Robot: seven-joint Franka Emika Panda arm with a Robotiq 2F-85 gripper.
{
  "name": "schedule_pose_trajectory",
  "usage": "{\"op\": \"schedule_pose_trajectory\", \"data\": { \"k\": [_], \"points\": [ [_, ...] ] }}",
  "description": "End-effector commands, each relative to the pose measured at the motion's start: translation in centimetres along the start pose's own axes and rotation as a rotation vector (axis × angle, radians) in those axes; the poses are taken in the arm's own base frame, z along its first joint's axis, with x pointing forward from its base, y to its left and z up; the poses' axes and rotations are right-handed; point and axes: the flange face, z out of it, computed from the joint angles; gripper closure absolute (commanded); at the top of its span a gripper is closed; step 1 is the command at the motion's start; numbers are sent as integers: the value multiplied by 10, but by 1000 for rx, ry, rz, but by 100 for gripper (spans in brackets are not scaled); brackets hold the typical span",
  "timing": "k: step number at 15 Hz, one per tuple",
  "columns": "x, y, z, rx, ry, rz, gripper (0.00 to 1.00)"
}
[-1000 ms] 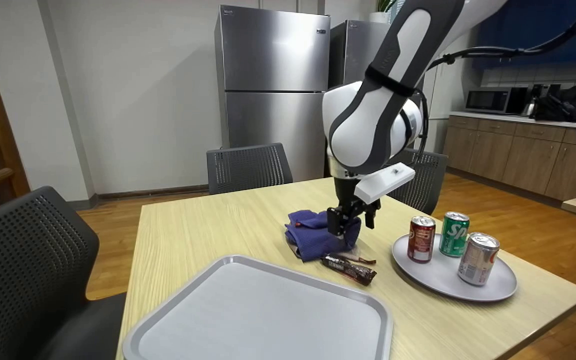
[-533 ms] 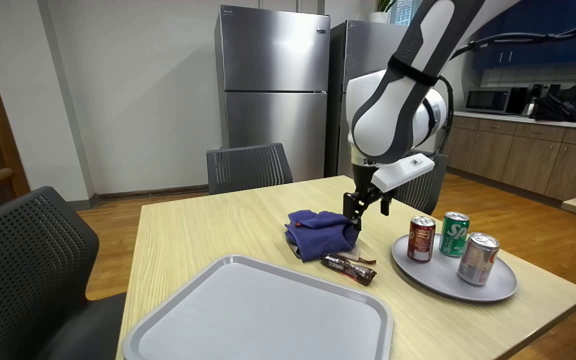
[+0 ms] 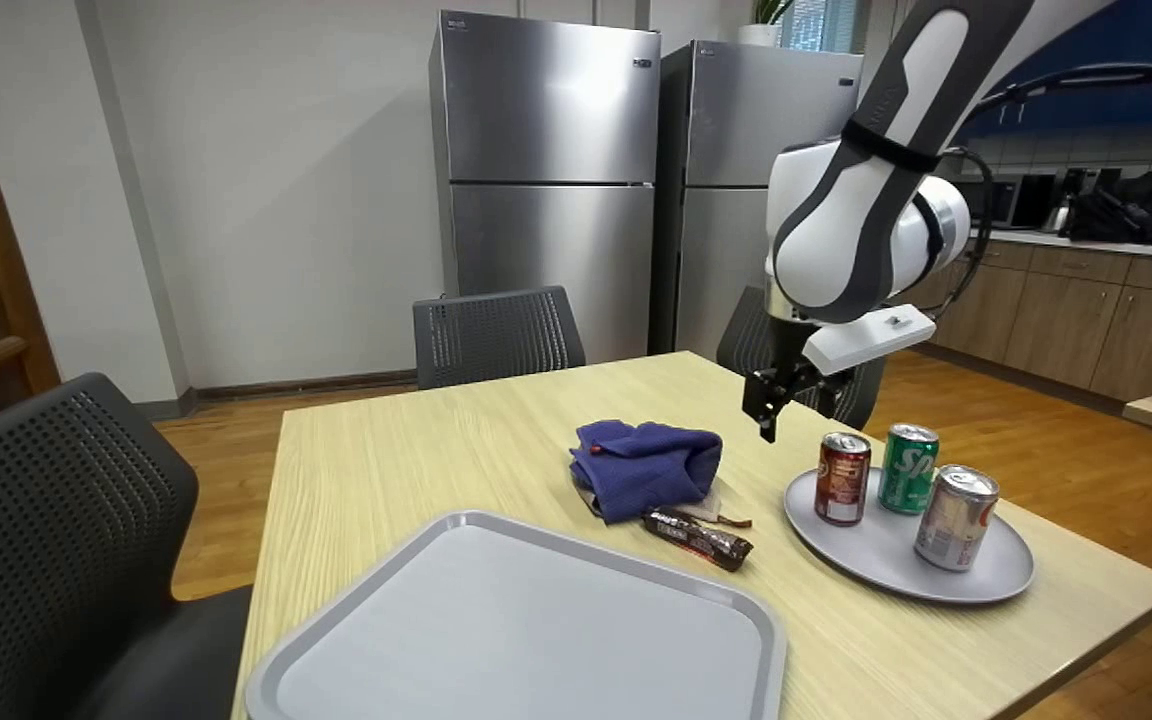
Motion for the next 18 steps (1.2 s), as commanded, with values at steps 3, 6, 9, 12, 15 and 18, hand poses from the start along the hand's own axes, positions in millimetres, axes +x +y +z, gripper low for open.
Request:
{"op": "schedule_pose_trajectory", "data": {
  "k": [3, 6, 9, 12, 15, 18],
  "points": [
    [-16, 36, 0, 3, 15, 90, 0],
    [-21, 38, 8, 21, -2, 103, 0],
    [-26, 32, 16, 53, -24, 117, 0],
    [-36, 27, 21, 78, -42, 140, 0],
    [-49, 26, 25, 79, -69, 160, 0],
    [-61, 26, 29, 77, -90, 169, 0]
  ]
}}
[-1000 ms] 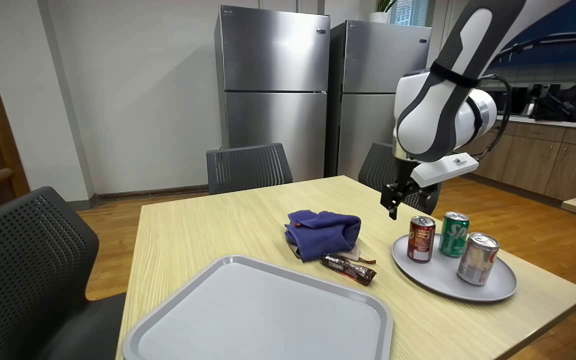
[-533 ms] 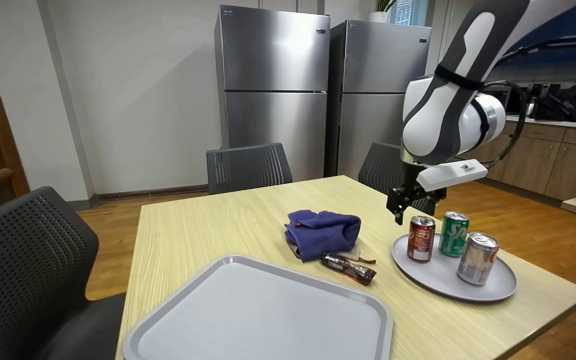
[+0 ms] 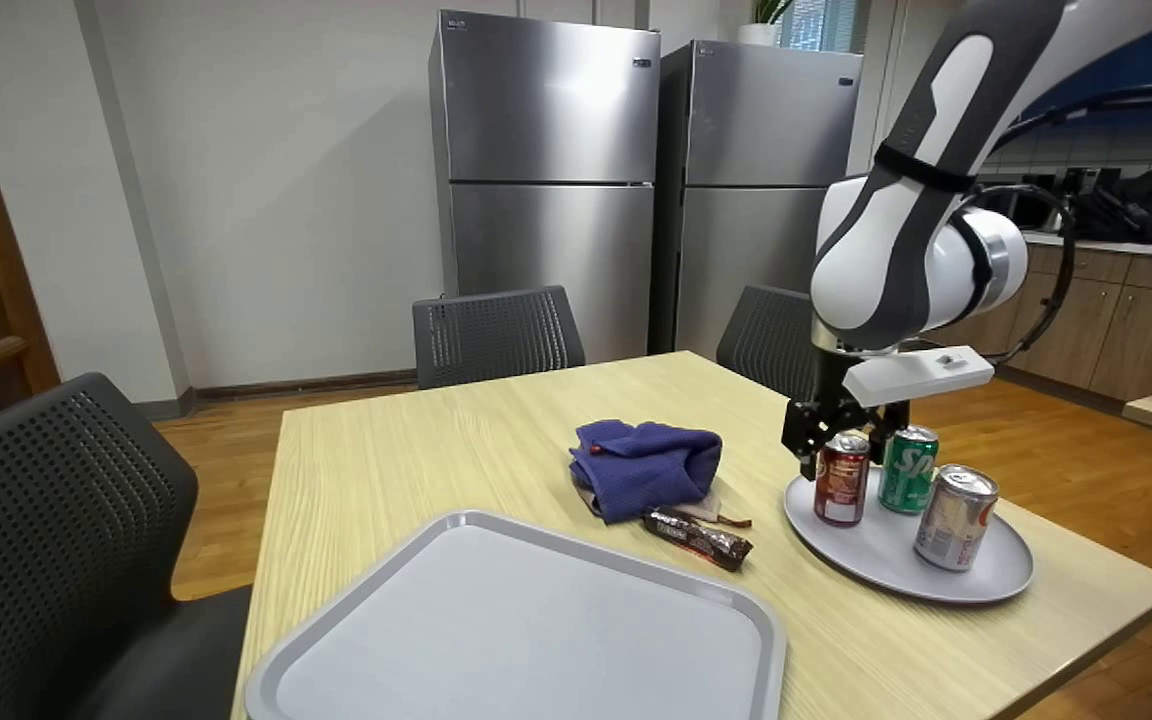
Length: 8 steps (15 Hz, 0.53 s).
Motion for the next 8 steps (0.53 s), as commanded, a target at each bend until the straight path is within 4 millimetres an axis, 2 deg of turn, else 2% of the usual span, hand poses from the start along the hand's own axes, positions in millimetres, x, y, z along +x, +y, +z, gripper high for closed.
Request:
{"op": "schedule_pose_trajectory", "data": {
  "k": [1, 4, 8],
  "points": [
    [-16, 5, -3, 12, -8, 11, 0],
    [-20, 6, 0, 15, -19, 15, 0],
    [-17, 8, -1, 14, -10, 24, 0]
  ]
}}
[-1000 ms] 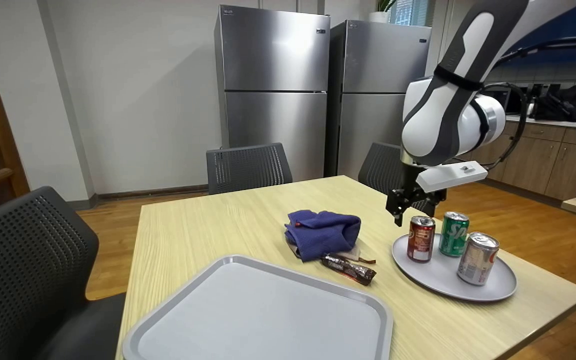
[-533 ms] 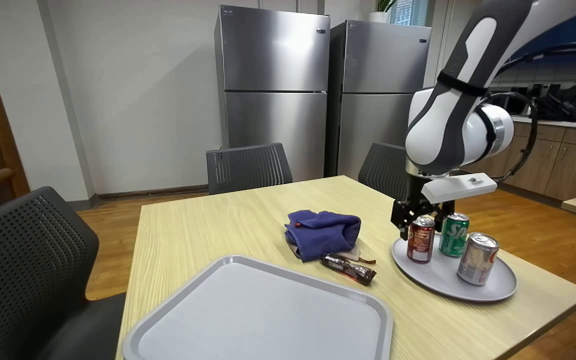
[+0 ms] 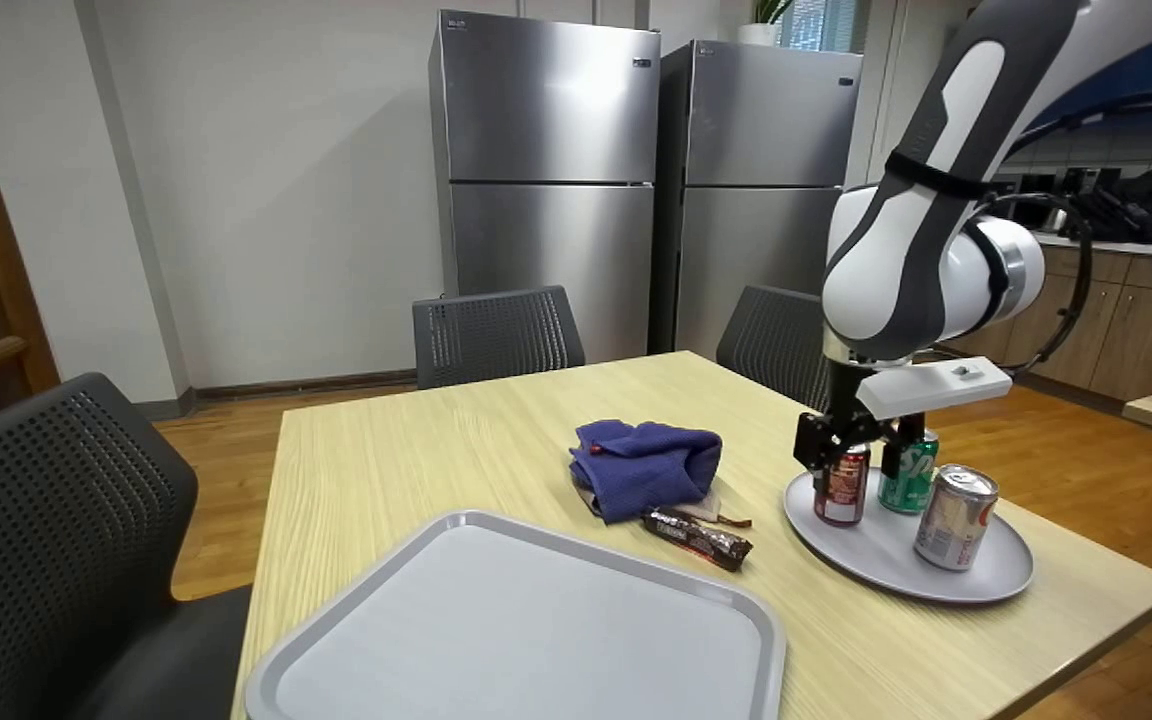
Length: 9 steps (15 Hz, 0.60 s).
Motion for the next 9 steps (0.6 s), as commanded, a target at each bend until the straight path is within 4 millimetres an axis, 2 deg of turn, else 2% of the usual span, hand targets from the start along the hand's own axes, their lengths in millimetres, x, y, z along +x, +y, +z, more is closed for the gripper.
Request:
{"op": "schedule_pose_trajectory", "data": {
  "k": [1, 9],
  "points": [
    [-1, 5, -11, 13, 27, 15, 0],
    [9, 7, -17, 5, 60, 18, 0]
  ]
}}
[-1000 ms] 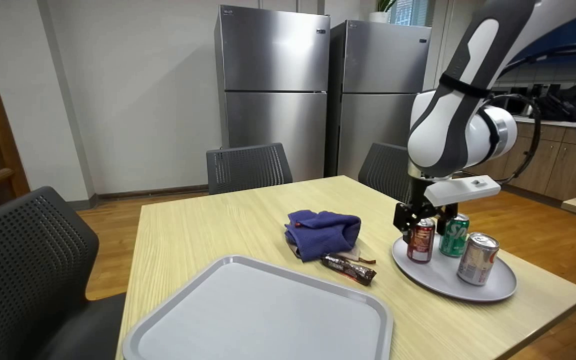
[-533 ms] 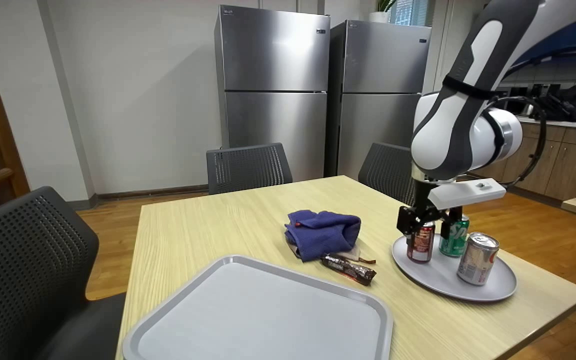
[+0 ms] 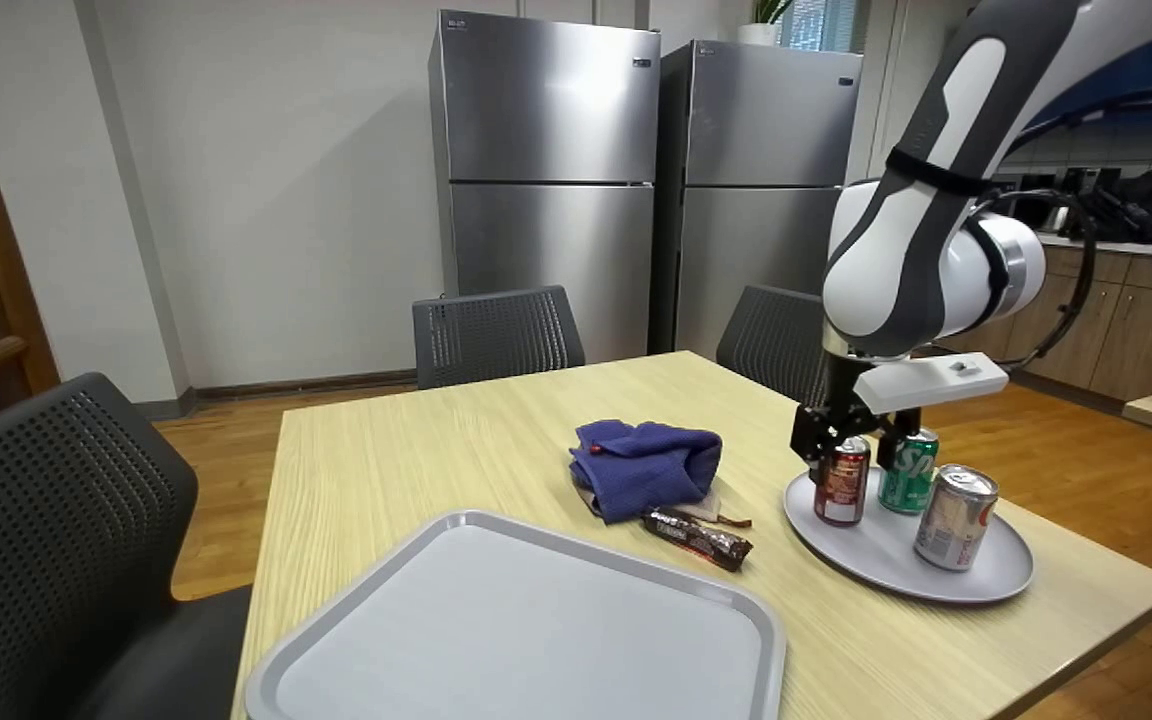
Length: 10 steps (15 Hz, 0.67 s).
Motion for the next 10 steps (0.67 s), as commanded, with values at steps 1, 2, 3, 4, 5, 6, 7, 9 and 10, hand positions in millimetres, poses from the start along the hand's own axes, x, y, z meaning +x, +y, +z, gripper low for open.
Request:
{"op": "schedule_pose_trajectory", "data": {
  "k": [1, 2, 3, 4, 5, 6, 7, 9, 10],
  "points": [
    [6, 4, -12, 3, 27, 10, 0],
    [8, 5, -12, 3, 31, 10, 0],
    [9, 4, -13, 3, 34, 10, 0],
    [12, 4, -13, 2, 36, 9, 0],
    [14, 4, -14, 3, 38, 8, 0],
    [16, 4, -15, 3, 41, 6, 0],
    [18, 3, -15, 4, 44, 6, 0],
    [21, 3, -17, 4, 48, 3, 0],
    [22, 3, -17, 8, 48, -1, 25]
  ]
}}
